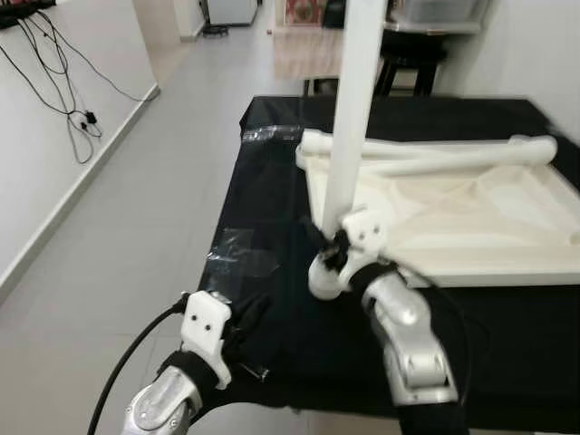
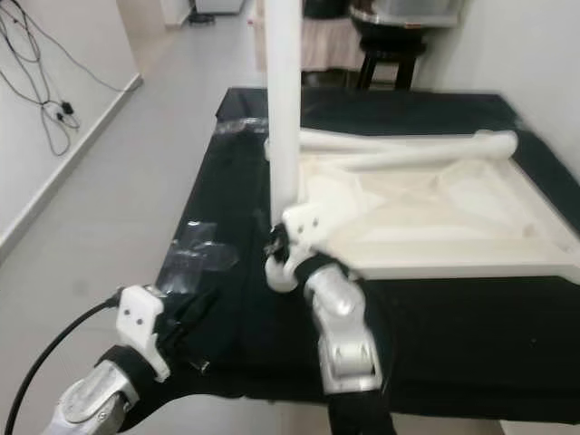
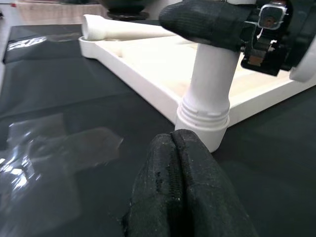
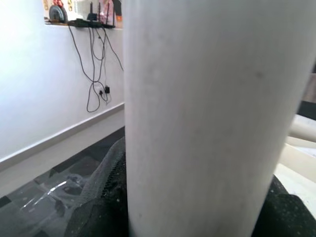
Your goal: Building children table
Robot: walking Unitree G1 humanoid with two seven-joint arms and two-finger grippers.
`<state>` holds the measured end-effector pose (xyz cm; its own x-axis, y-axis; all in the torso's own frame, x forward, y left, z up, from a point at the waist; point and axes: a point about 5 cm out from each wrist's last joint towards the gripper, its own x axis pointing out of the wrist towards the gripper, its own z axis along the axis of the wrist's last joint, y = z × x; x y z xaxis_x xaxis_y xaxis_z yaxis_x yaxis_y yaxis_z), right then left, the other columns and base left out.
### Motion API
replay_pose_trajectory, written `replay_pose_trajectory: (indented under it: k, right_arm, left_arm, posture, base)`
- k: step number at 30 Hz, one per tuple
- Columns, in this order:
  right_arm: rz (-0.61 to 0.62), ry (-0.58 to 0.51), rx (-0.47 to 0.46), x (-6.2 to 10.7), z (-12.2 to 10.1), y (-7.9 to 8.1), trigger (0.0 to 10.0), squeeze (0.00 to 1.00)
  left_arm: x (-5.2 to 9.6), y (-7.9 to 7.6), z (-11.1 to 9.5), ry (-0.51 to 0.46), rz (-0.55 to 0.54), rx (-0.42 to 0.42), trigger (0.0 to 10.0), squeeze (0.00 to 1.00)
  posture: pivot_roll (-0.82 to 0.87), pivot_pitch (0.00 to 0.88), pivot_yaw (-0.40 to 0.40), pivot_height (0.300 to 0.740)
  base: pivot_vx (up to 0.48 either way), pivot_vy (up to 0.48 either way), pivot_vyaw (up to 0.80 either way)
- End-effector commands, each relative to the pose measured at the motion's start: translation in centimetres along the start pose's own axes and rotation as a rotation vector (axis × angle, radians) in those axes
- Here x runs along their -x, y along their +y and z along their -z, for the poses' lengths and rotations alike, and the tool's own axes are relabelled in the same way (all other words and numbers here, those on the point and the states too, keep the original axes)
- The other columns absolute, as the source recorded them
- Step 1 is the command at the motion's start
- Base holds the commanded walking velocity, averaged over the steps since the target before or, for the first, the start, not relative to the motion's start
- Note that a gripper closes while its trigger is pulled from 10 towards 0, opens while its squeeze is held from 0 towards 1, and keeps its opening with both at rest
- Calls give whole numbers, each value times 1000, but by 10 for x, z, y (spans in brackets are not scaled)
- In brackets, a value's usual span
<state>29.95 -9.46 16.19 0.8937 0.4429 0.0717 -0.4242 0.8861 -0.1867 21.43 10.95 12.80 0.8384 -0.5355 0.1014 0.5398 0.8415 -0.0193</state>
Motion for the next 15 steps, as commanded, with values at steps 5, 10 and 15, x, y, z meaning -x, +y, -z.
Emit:
replay_pose_trajectory:
  k: [5, 10, 15]
  right_arm:
    - [-89, 166, 46, -3, 33, 17, 3216, 0]
    - [-244, 66, -37, -18, 10, 5, 10000, 1000]
    - [-509, -26, 15, -20, -15, -8, 10000, 0]
  left_arm:
    - [-2, 1, 4, 13, -6, 12, 10000, 0]
    - [-4, 3, 5, 8, -17, 14, 10000, 0]
    - [-6, 2, 6, 9, -4, 20, 10000, 0]
  posture:
    - [2, 128, 0, 740]
    - [-2, 115, 1, 740]
    - [-3, 109, -1, 740]
  base:
    - [0, 0, 0]
    - [0, 0, 0]
    - [0, 0, 0]
